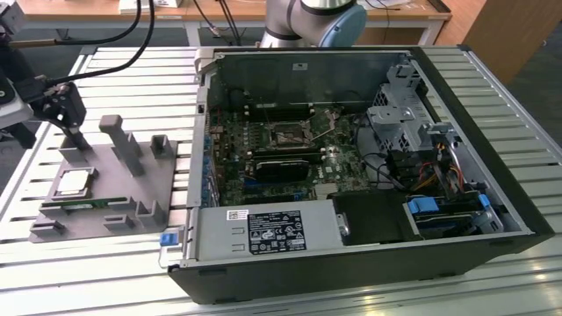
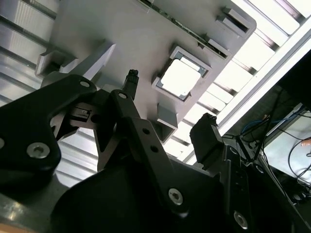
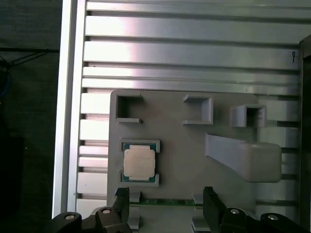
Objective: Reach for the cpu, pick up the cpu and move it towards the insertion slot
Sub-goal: 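Pick up the cpu and move it towards the insertion slot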
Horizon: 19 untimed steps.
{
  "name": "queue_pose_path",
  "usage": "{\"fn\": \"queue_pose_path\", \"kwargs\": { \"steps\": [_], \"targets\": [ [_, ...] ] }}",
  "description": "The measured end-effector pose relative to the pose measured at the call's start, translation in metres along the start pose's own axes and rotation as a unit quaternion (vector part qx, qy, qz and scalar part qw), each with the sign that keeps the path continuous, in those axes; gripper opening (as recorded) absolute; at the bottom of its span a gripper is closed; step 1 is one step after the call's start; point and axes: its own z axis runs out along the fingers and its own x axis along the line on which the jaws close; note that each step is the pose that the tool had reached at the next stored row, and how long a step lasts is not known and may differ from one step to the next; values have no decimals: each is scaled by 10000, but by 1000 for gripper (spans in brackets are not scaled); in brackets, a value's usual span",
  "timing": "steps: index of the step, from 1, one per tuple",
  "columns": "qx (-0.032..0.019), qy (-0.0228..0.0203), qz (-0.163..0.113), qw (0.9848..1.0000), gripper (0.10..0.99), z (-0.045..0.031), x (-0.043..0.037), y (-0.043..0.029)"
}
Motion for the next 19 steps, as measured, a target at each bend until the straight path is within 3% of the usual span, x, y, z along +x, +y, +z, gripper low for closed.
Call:
{"fn": "queue_pose_path", "kwargs": {
  "steps": [19],
  "targets": [
    [0, 2, 0, 10000, 706, 205, 16, -14]
  ]
}}
